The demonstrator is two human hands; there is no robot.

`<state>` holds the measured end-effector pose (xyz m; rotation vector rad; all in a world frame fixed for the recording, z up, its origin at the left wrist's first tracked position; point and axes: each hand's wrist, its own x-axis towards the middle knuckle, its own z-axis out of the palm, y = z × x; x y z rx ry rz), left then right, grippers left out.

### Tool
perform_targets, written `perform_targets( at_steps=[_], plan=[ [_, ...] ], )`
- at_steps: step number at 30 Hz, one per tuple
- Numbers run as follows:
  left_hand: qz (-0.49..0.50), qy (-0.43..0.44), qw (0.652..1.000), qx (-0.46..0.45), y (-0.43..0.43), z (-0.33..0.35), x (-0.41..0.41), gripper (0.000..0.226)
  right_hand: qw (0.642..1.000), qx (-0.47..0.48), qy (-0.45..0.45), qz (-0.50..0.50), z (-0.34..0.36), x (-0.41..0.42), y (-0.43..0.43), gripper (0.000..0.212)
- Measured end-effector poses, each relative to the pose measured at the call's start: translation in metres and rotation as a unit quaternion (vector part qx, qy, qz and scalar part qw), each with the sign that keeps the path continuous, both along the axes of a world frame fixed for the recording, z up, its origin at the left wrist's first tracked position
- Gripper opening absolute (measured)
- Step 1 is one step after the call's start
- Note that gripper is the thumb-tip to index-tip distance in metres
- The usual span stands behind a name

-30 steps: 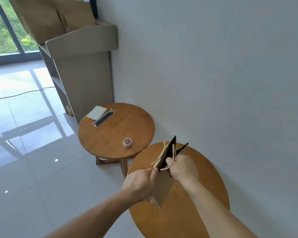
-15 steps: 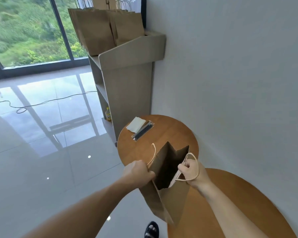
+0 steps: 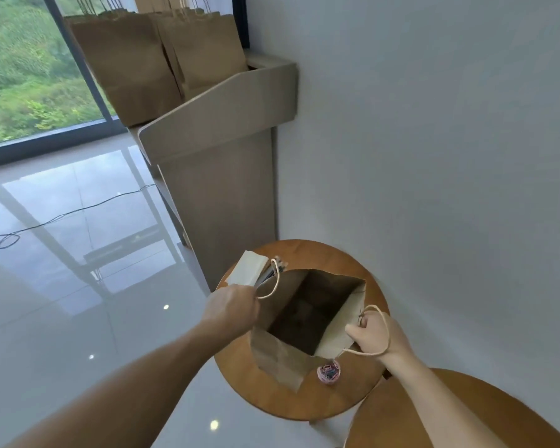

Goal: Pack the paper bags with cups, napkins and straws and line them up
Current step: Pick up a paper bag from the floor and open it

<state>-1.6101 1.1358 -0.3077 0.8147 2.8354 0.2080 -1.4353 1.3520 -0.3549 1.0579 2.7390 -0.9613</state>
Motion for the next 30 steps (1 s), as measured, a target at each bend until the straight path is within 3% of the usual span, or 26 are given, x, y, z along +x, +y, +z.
perform_targets(
  at_steps=[9, 16, 21, 25, 30],
  plan=[
    [-0.176, -0.052, 0.982, -0.046, 0.072, -0.047, -0.081, 0.020, 0.995, -0.014, -0.039, -0.095, -0.022, -0.100, -0.026, 0.039],
    [-0.202, -0.118, 0.969, -0.083, 0.089, -0.099, -0.166, 0.020, 0.965, 0.018, -0.135, -0.222, -0.040, -0.136, -0.032, 0.034],
    [-0.240, -0.147, 0.955, -0.094, 0.096, -0.115, -0.192, 0.014, 0.942, 0.013, -0.142, -0.305, -0.045, -0.152, -0.047, 0.030],
    [-0.299, -0.145, 0.939, -0.090, 0.104, -0.120, -0.183, 0.028, 0.945, -0.026, -0.135, -0.295, -0.049, -0.165, -0.056, 0.021],
    [-0.266, -0.157, 0.947, -0.091, 0.119, -0.117, -0.193, 0.013, 0.945, 0.000, -0.135, -0.298, -0.046, -0.150, -0.046, 0.025]
  ],
)
